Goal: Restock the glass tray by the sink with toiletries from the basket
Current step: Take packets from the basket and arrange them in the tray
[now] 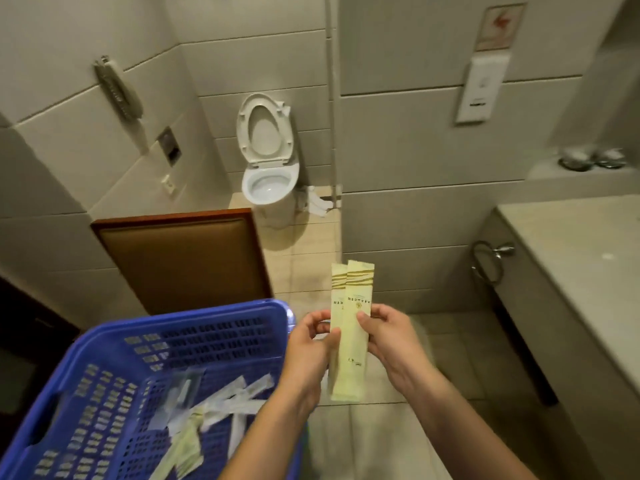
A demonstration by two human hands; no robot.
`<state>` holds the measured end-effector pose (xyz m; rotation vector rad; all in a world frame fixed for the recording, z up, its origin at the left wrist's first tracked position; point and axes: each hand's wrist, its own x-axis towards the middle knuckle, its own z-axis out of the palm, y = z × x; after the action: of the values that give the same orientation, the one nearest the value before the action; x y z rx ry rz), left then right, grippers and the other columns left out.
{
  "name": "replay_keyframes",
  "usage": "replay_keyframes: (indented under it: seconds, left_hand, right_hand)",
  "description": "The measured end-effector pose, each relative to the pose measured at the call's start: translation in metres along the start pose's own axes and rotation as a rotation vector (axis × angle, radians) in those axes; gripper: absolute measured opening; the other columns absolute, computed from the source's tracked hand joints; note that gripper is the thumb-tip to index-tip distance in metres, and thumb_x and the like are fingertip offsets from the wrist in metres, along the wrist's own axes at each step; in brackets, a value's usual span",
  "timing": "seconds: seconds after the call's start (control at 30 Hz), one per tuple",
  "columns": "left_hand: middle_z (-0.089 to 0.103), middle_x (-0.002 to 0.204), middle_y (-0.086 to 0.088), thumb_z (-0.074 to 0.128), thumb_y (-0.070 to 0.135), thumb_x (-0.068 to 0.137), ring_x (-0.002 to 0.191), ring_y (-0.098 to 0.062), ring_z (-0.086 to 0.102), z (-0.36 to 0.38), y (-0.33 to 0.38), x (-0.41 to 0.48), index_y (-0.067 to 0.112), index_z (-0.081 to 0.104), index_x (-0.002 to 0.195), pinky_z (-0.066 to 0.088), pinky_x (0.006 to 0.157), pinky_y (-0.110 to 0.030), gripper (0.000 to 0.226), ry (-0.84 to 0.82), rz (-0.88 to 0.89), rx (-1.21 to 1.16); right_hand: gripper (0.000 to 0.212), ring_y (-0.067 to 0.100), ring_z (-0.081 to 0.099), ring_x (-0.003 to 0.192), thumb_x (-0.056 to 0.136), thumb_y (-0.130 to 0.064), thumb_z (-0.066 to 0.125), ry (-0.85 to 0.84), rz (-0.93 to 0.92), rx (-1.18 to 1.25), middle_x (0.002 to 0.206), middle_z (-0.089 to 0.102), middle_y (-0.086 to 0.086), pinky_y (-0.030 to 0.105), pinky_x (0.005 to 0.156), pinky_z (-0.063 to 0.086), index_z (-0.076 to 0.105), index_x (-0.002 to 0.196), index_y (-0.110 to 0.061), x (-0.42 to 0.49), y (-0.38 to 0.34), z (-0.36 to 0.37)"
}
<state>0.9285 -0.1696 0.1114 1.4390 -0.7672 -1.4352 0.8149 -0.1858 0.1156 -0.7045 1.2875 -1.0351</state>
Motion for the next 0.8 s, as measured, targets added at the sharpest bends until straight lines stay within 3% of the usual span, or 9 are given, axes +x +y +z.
replay_keyframes:
  seconds: [0.2,0.37,0.5,0.67,0.8]
  left_hand:
    - [0.064,0.089,-0.012,0.047,-0.011,0.09,0.081,-0.021,0.061,0.157,-0.041,-0.029,0.009,0.059,0.097,0.051,0.068,-0.03,0.025,-0.208,-0.043,-0.033]
    - [0.066,0.095,-0.015,0.048,-0.009,0.09,0.084,-0.023,0.063,0.283,-0.063,-0.075,0.008,0.059,0.096,0.052,0.07,-0.033,0.021,-0.454,-0.069,-0.022]
    - [0.065,0.103,-0.02,0.052,-0.007,0.089,0.088,-0.026,0.064,0.361,-0.083,-0.116,0.007,0.059,0.101,0.055,0.071,-0.035,0.019,-0.696,-0.092,0.069]
    - [0.064,0.096,-0.014,0.055,-0.002,0.089,0.084,-0.029,0.067,0.431,-0.112,-0.172,0.01,0.062,0.104,0.054,0.075,-0.043,0.02,-0.985,-0.121,0.266]
    - [0.062,0.088,-0.009,0.057,-0.002,0.088,0.081,-0.022,0.064,0.476,-0.138,-0.217,0.014,0.064,0.1,0.056,0.073,-0.037,0.021,-1.168,-0.058,0.413]
  right_hand:
    - [0.018,0.015,0.067,0.092,0.094,-0.006,0.05,0.194,-0.085,-0.029,0.099,0.07,0.002,0.035,0.083,0.056,0.062,0.091,-0.02,-0.039,-0.025,-0.16]
    - [0.019,0.014,0.068,0.087,0.093,-0.009,0.052,0.453,-0.141,0.045,0.094,0.07,-0.003,0.036,0.08,0.057,0.061,0.087,-0.024,-0.092,-0.039,-0.28]
    - [0.016,0.02,0.068,0.094,0.094,-0.012,0.052,0.672,-0.16,0.158,0.104,0.07,0.001,0.043,0.085,0.056,0.064,0.104,-0.017,-0.14,-0.035,-0.356]
    - [0.019,0.013,0.071,0.068,0.096,-0.004,0.047,0.888,-0.215,0.369,0.086,0.073,0.004,0.025,0.055,0.056,0.064,0.098,-0.013,-0.204,-0.019,-0.424]
    - [0.017,0.02,0.071,0.08,0.094,-0.007,0.052,1.104,-0.195,0.401,0.09,0.074,0.005,0.034,0.07,0.058,0.065,0.1,-0.016,-0.247,-0.001,-0.472]
